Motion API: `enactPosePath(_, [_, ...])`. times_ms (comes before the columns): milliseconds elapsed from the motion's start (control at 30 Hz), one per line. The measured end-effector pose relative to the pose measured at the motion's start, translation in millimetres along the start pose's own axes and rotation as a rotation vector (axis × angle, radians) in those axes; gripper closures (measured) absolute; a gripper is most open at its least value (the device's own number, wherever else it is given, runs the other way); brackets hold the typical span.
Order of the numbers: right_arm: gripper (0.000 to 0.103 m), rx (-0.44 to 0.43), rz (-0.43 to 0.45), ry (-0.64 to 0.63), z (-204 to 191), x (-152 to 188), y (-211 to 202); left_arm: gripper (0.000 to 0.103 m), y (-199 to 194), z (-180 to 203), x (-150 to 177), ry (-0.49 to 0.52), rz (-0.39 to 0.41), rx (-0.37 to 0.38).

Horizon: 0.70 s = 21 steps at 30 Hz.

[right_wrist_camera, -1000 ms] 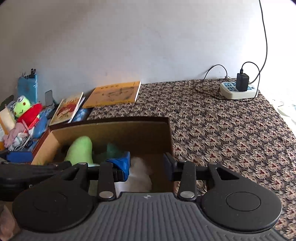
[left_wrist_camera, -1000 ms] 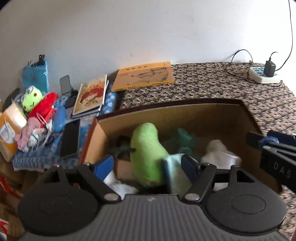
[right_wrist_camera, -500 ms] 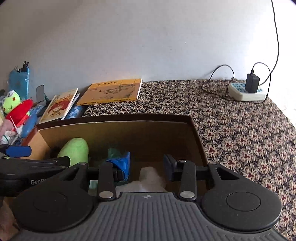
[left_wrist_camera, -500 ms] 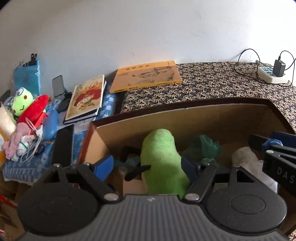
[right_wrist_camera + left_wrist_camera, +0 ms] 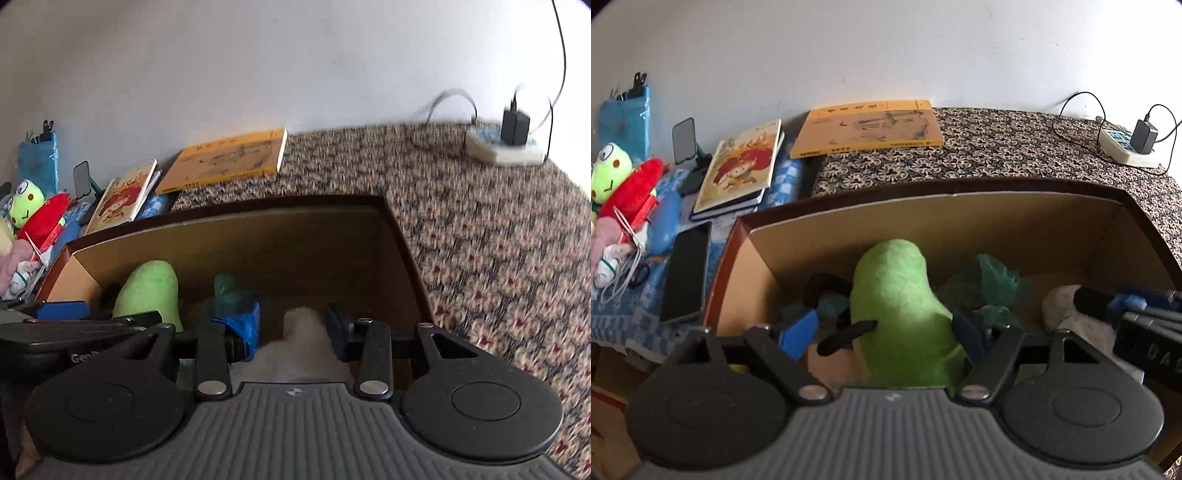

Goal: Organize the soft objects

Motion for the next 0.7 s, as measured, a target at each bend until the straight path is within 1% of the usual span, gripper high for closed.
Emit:
enactPosePath(33, [0.085,0.008,0.001,-0.015,-2.2,2.1,1.3,0.029,1.1,0.8,-0.3,0.003,-0.005,0.001])
enactPosePath(100, [0.082,0.038,0.030,-0.062,-9.2,4.4,-1.2,0.029,1.6,4.9,-1.2,0.026,-0.005,-0.009])
enactPosePath(167, [0.082,0.037,0.029,-0.085,-11.0,5.1,-0.1,0.028,2.1,7.0,-1.6,0.039,-0.008,-0.019])
enactPosePath(267, [0.083,0.024,0.024,-0.047,-4.6,3.5,1.6,0.028,2.4,4.8,-2.0,0.032,-0.009,-0.014])
enactPosePath(367, [0.083,0.010,0.021,-0.043,-2.6,4.1,2.3,0.028,2.7,3.9,-2.3,0.028,-0.011,-0.009])
enactPosePath(500, [0.083,0.012,0.024,-0.039,-4.2,5.8,1.2,0.028,2.3,6.5,-2.1,0.041,-0.013,-0.008])
enactPosePath(700, [0.083,0.031,0.022,-0.007,-3.1,10.3,-5.2,0.028,2.1,6.9,-1.5,0.056,-0.018,0.025])
Point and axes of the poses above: each gripper's, at about its wrist camera, not at the fingertips, and y roughly the way its jaws point, z to its right, x to its underside, the point moved 1 cm from there along y, roughly the way its jaws point, and after that the axes turned 6 degrees about y, right-handed, at the moved point
